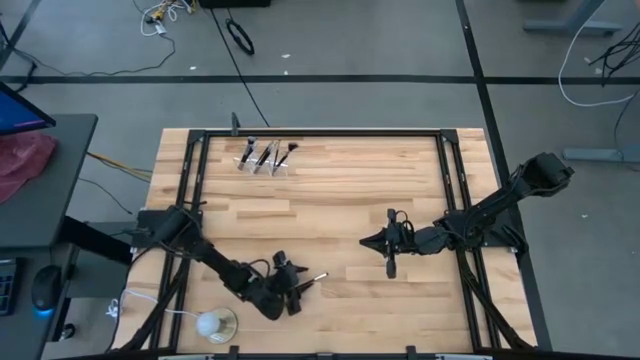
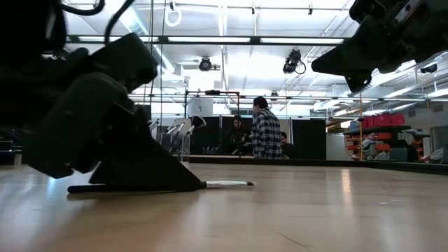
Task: Put items in baskets/containers
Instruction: Put the eyeshadow brush into the middle section of the transparent organizer
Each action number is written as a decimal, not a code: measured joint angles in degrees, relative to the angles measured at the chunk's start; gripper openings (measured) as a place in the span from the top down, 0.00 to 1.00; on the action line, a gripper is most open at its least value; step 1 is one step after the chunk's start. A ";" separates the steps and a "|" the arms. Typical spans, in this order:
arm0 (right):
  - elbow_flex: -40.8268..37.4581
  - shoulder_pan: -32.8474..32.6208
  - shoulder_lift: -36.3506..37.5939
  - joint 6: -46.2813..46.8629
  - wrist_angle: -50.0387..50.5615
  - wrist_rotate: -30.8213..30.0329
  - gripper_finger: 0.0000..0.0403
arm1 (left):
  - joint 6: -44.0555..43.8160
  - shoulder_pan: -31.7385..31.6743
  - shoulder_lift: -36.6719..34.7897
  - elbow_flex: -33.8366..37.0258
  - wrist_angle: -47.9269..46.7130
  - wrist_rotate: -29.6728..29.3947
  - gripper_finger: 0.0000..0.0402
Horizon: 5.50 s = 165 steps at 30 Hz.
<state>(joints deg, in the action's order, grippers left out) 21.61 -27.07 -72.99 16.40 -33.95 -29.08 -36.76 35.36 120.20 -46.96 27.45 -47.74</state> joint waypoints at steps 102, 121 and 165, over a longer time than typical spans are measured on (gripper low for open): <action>15.60 -1.27 -17.11 0.90 5.42 1.77 0.98 | 33.66 -7.26 0.00 -10.09 21.89 1.18 0.44; 21.51 -1.11 -17.01 -2.34 18.15 1.85 0.94 | 31.40 -7.68 0.00 -10.09 23.62 1.42 0.95; 2.25 -1.62 -12.20 1.12 -11.53 -1.99 0.80 | 26.22 -61.97 -46.88 24.05 10.58 13.15 0.95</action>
<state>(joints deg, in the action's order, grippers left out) 23.86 -28.69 -85.19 17.52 -45.48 -31.07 -10.54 -26.61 73.32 -22.92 38.03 -34.59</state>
